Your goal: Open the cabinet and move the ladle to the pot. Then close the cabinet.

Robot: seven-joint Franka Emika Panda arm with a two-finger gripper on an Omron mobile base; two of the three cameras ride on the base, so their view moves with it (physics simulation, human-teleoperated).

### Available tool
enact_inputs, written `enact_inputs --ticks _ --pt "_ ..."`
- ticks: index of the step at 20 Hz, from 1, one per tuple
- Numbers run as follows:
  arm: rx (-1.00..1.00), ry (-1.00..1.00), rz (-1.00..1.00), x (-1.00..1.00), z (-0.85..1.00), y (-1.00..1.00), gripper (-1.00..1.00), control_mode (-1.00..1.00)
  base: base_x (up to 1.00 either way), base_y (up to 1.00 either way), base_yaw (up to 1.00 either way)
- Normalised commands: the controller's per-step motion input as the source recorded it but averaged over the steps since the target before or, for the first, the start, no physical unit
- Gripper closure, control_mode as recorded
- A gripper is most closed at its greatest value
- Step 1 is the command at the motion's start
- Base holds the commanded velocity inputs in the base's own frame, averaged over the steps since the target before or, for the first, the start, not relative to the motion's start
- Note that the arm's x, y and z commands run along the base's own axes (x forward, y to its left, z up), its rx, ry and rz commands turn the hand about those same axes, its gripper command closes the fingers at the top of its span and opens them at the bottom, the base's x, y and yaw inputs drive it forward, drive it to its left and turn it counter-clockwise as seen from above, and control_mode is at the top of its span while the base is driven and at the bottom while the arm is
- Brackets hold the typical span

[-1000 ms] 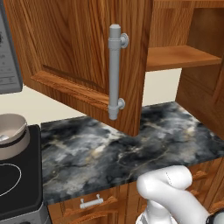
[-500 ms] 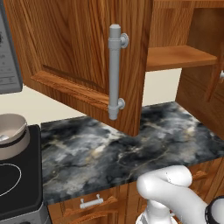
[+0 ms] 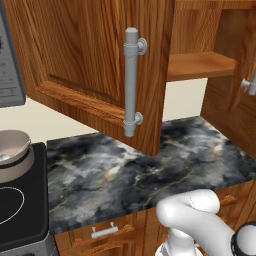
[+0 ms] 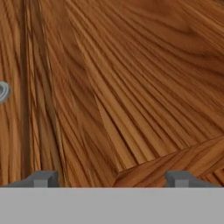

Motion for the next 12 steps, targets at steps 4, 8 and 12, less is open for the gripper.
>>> enact_inputs --ticks 4,8,12 --pt "0.0 0.07 -0.04 0.32 0.14 0.4 -1.0 -1.0 0.0 0.0 0.0" --pt "0.0 0.08 -0.05 0.33 0.21 0.32 -1.0 -1.0 0.0 0.0 0.0" --pt "0.0 0.09 -0.04 0.39 0.18 0.23 -1.0 -1.0 0.0 0.0 0.0"
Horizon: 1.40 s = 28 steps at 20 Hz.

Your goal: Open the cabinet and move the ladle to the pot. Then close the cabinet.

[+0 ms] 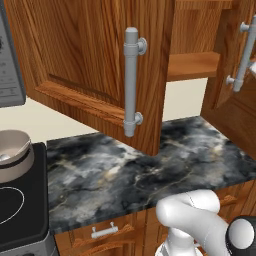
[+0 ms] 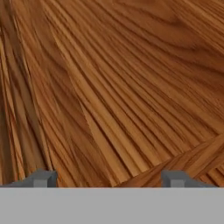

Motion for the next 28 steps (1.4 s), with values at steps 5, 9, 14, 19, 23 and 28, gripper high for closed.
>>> enact_inputs --ticks 5,9,14,19,23,28 --pt "0.0 0.06 -0.03 0.45 0.06 0.18 -1.0 -1.0 0.0 0.0 0.0" --pt "0.0 0.06 -0.02 0.5 0.0 0.19 -1.0 -1.0 0.0 0.0 0.0" --pt "0.0 0.07 -0.02 0.54 0.0 0.26 -1.0 -1.0 0.0 0.0 0.0" --pt "0.0 0.09 -0.02 0.54 0.0 0.25 -1.0 -1.0 0.0 0.0 0.0" --pt "0.0 0.1 -0.02 0.53 0.0 0.21 -1.0 -1.0 0.0 0.0 0.0" --pt "0.0 0.09 -0.02 0.51 0.0 0.13 -1.0 -1.0 0.0 0.0 0.0"
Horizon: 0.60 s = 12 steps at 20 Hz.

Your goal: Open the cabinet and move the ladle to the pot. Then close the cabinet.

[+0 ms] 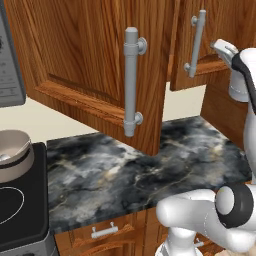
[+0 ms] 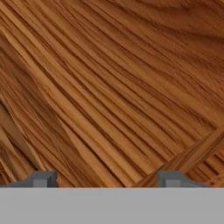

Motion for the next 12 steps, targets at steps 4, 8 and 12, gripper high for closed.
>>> enact_inputs --ticks 4,8,12 --pt "0.0 0.07 -0.02 0.52 0.0 0.08 -1.0 -1.0 0.0 0.0 0.0" --pt "0.0 0.07 -0.01 0.5 0.0 0.01 -1.0 -1.0 0.0 0.0 0.0" --pt "0.0 0.11 -0.01 0.55 -0.01 0.0 -1.0 -1.0 0.0 0.0 0.0"
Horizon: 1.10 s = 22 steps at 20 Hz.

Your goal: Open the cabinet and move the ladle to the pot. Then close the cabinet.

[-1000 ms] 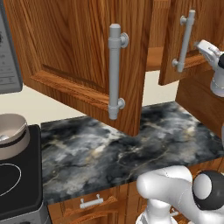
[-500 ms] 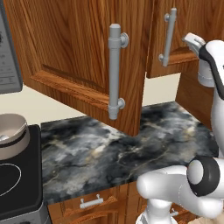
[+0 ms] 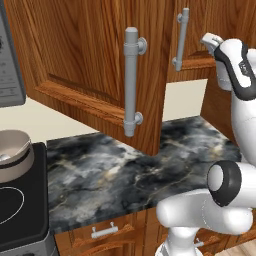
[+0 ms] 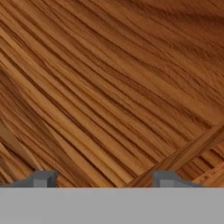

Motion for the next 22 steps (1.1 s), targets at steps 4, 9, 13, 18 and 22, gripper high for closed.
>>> enact_inputs --ticks 4,9,13,18,22 --pt "0.0 0.1 -0.01 0.55 -0.04 0.0 -1.0 -1.0 0.0 0.0 0.0" --pt "0.0 0.02 -0.01 0.45 -0.06 0.0 -1.0 -1.0 0.0 0.0 0.0" --pt "0.0 0.0 0.0 0.05 0.0 0.0 -1.0 -1.0 0.0 0.0 0.0" --pt "0.0 0.0 0.0 -0.4 0.02 -0.15 -1.0 -1.0 0.0 0.0 0.0" --pt "0.0 0.0 0.0 -0.87 0.06 -0.22 -1.0 -1.0 0.0 0.0 0.0"
